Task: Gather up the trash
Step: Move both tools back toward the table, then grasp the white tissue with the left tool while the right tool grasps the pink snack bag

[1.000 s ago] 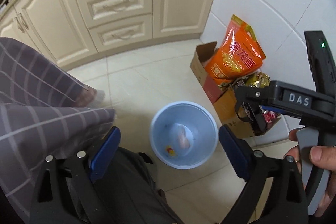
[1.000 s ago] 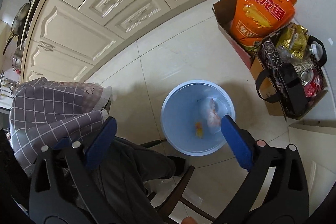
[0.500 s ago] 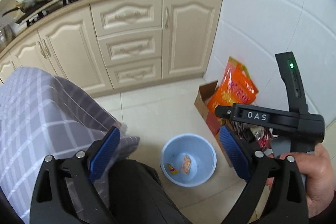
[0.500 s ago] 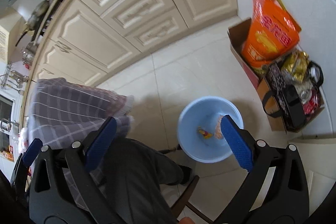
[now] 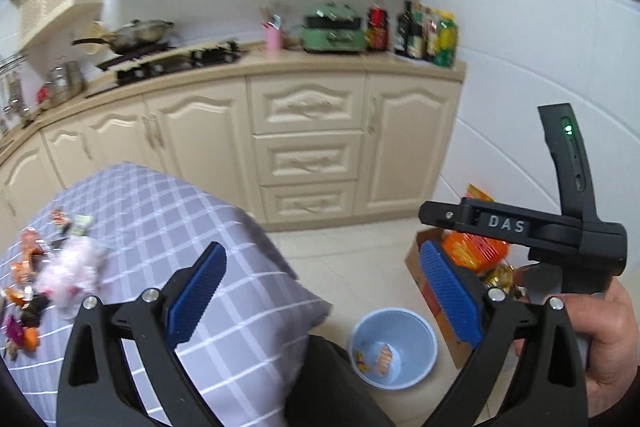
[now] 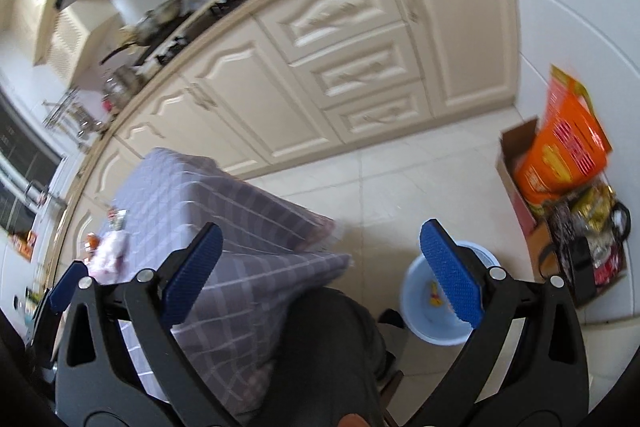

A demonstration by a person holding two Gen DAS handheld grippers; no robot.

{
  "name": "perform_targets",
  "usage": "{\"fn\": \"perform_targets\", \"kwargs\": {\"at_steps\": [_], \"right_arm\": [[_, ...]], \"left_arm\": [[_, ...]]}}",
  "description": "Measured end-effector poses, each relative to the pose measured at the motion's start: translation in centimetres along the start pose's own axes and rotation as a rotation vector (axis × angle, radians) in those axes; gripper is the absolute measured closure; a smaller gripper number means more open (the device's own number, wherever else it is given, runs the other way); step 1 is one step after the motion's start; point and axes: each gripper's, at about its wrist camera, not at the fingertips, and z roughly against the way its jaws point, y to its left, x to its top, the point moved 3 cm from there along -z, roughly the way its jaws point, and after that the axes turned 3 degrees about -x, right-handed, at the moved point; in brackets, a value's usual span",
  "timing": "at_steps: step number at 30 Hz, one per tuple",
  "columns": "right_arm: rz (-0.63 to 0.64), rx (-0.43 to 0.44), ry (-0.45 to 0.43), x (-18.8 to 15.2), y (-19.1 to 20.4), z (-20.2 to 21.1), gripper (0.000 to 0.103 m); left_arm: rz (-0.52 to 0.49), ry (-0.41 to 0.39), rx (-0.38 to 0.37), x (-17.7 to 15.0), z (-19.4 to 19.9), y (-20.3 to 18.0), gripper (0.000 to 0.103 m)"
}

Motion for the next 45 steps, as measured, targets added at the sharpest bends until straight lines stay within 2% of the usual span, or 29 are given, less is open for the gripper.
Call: {"fn": "perform_targets", "kwargs": {"at_steps": [8,17,26,31,34,38,42,45], "right_arm": [[0.153,0.133,-0.035,-0.1,10.0,1.7,0.006],[0.339,0.277,-0.018,-3.1,21.6,2.1,0.006],[0.603,0.413,0.047,-10.4,34.6,0.4,0.006],[0.713,0.448,0.135,-15.4,39.3,-2.7,0.006],[0.765,0.447,0.188,-17.8,41.4,-4.9,0.007],[0.81,0.437,0.251,-20.1,43.5,-7.3,0.019],[0.862,0.419,0.281,-21.9,45.4,-9.1,0.024],[0.885,0.404,0.312,-22.6,46.4,-10.6,0.044]], "left_arm": [[0.09,-0.102,0.128,0.6,6.3,6.9,0.007],[0.216,-0.18,0.338,-1.9,13.9,16.6,0.007],[0.355,-0.206,0.589,-7.3,20.9,26.8,0.006],[0.437,-0.172,0.702,-11.5,23.4,32.8,0.006],[0.475,-0.144,0.743,-13.3,23.8,35.7,0.006],[0.508,-0.114,0.759,-15.1,24.0,38.4,0.006],[0.518,-0.075,0.762,-15.6,23.2,40.6,0.006],[0.516,-0.049,0.758,-15.7,22.2,42.3,0.006]]}}
